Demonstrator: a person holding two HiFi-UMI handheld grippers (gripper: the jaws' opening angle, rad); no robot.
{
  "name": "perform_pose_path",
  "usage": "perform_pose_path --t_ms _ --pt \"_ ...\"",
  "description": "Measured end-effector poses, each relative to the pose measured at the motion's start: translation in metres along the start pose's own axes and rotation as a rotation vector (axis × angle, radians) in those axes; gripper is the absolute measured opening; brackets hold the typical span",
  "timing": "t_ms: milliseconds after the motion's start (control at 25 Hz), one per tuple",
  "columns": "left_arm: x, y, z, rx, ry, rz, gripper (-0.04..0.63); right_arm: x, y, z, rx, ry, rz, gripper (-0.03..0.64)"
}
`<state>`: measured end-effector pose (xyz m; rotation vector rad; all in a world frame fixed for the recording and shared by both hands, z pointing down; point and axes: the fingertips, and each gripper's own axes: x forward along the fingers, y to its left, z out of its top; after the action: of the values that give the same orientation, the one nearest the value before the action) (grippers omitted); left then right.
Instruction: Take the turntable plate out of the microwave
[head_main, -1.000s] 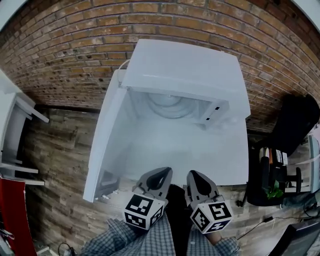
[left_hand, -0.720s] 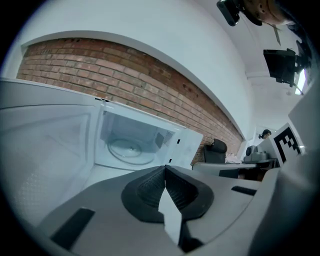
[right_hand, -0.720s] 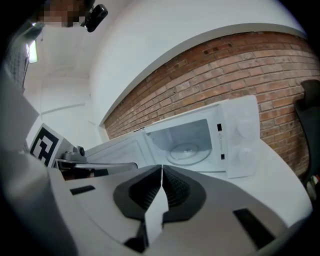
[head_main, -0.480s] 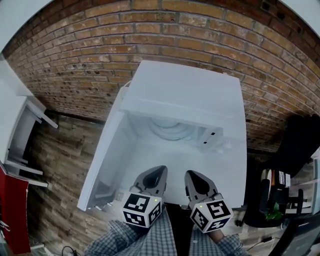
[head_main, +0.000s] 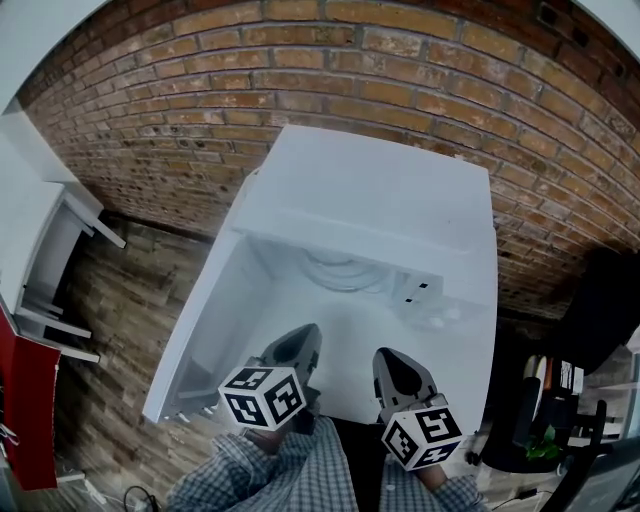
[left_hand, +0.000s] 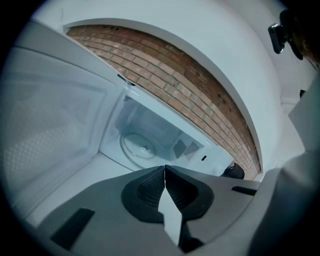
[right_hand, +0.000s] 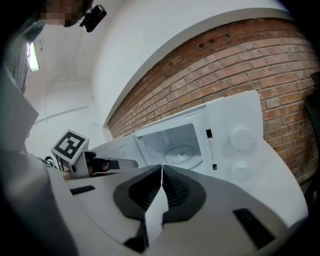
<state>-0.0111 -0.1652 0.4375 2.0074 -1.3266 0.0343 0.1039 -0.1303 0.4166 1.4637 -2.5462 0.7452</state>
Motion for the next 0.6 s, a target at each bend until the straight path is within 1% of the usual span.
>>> perform_pose_path --t_ms 160,360,400,520,600 --pt "0.021 0.019 -0.002 -0.082 0.055 -0.005 0.011 0.012 -0.007 0.003 0.000 0.009 -0.016 0.020" --pt "0.050 0.037 0.006 -0.125 0.107 -0.038 0.015 0.032 -0.012 0.009 0.000 0.015 -0.046 0.020" --pt "0.055 0.040 0.008 -0.139 0.112 -0.051 0.026 0.036 -0.012 0.011 0.000 0.017 -0.050 0.020" --pt "0.073 0.049 0.010 -0.202 0.129 -0.089 0.101 0.047 -0.010 0.014 -0.002 0.023 -0.061 0.020" --pt "0.083 0.059 0.007 -0.260 0.146 -0.097 0.117 0.053 -0.010 0.015 -0.004 0.029 -0.068 0.020"
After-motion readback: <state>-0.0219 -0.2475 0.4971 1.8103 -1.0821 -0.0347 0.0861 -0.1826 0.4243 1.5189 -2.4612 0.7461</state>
